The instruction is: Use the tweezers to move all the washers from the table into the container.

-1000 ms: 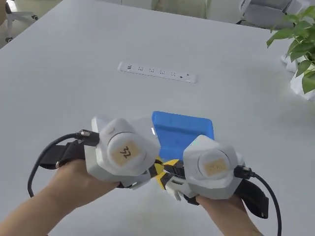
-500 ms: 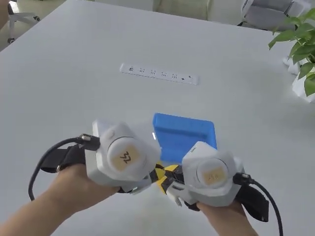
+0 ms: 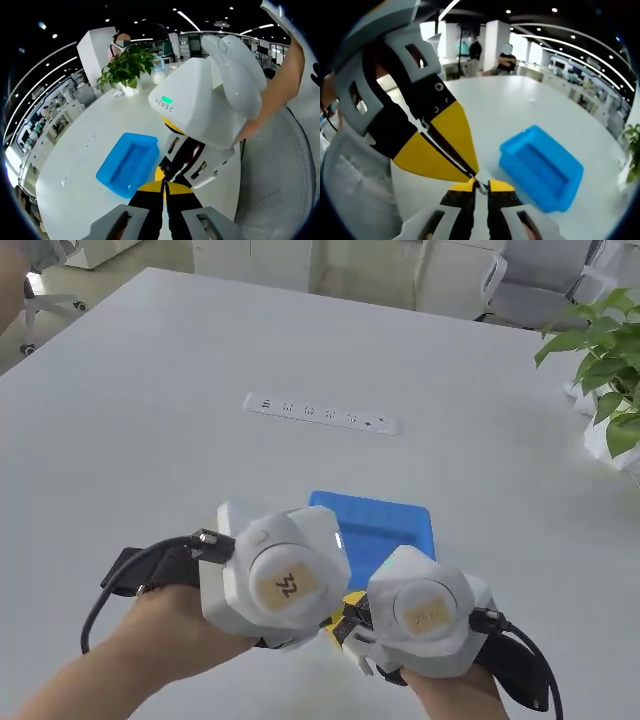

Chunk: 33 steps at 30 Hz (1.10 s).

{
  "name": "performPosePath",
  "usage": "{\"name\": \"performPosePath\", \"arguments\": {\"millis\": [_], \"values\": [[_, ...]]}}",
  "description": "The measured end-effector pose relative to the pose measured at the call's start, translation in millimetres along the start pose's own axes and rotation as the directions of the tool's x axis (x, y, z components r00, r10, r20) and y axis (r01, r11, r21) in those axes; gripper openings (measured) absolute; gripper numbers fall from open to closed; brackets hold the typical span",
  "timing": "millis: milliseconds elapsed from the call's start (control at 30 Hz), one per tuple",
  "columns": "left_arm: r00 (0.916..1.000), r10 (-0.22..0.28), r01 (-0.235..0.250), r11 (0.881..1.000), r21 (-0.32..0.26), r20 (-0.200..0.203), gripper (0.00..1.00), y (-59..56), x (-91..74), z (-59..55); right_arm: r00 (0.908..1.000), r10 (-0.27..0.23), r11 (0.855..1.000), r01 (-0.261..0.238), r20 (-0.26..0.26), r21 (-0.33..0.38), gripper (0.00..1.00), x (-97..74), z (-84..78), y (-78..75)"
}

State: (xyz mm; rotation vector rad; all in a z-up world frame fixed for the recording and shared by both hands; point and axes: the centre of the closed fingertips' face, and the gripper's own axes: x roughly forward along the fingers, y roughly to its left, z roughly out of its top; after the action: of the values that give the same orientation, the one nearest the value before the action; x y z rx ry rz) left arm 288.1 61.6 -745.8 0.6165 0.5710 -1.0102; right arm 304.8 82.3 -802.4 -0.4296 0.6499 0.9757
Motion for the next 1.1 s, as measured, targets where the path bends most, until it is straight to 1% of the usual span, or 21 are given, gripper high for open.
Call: {"name": "performPosePath", "arguments": {"millis": [200, 333, 400, 500, 633, 667, 800, 900, 1100], "values": [[0.9996, 0.009, -0.010, 1.000, 0.009, 0.025, 0.00, 2.7, -9.6, 12.9, 0.9999, 0.000, 1.000, 0.001, 0.016, -0.020, 0.03, -11.6, 11.1, 0.6], [0.9984, 0.028, -0.028, 1.000, 0.013, 0.049, 0.00, 6.0, -16.7, 21.2, 0.9994, -0.020, 0.998, 0.021, 0.030, -0.053, 0.03, -17.9, 20.8, -1.7], [0.9972, 0.034, -0.035, 0.999, 0.005, 0.066, 0.00, 8.0, -18.9, 24.1, 0.9991, -0.026, 0.998, 0.028, 0.035, -0.058, 0.03, -20.9, 23.8, -3.2], [0.9961, 0.042, -0.043, 0.999, 0.009, 0.078, 0.00, 9.7, -22.5, 29.7, 0.9983, -0.033, 0.997, 0.036, 0.048, -0.067, 0.03, -25.5, 28.3, -4.8], [0.9940, 0.064, -0.068, 0.997, 0.048, 0.089, 0.00, 13.0, -27.2, 39.8, 0.9966, -0.046, 0.996, 0.051, 0.068, -0.072, 0.03, -31.5, 37.8, -9.4], [0.9939, 0.065, -0.070, 0.996, 0.051, 0.089, 0.00, 13.3, -27.6, 40.7, 0.9964, -0.048, 0.996, 0.053, 0.070, -0.074, 0.03, -32.0, 38.8, -10.0], [0.9920, 0.079, -0.086, 0.993, 0.078, 0.099, 0.00, 19.8, -31.1, 50.5, 0.9939, -0.063, 0.994, 0.071, 0.090, -0.085, 0.03, -37.4, 49.1, -17.3], [0.9895, 0.092, -0.103, 0.990, 0.092, 0.111, 0.00, 27.4, -33.3, 57.8, 0.9916, -0.074, 0.993, 0.083, 0.106, -0.089, 0.03, -39.6, 58.8, -25.2], [0.9866, 0.107, -0.120, 0.987, 0.105, 0.123, 0.00, 41.0, -35.2, 65.8, 0.9887, -0.085, 0.989, 0.099, 0.124, -0.110, 0.03, -39.4, 72.1, -35.6]]}}
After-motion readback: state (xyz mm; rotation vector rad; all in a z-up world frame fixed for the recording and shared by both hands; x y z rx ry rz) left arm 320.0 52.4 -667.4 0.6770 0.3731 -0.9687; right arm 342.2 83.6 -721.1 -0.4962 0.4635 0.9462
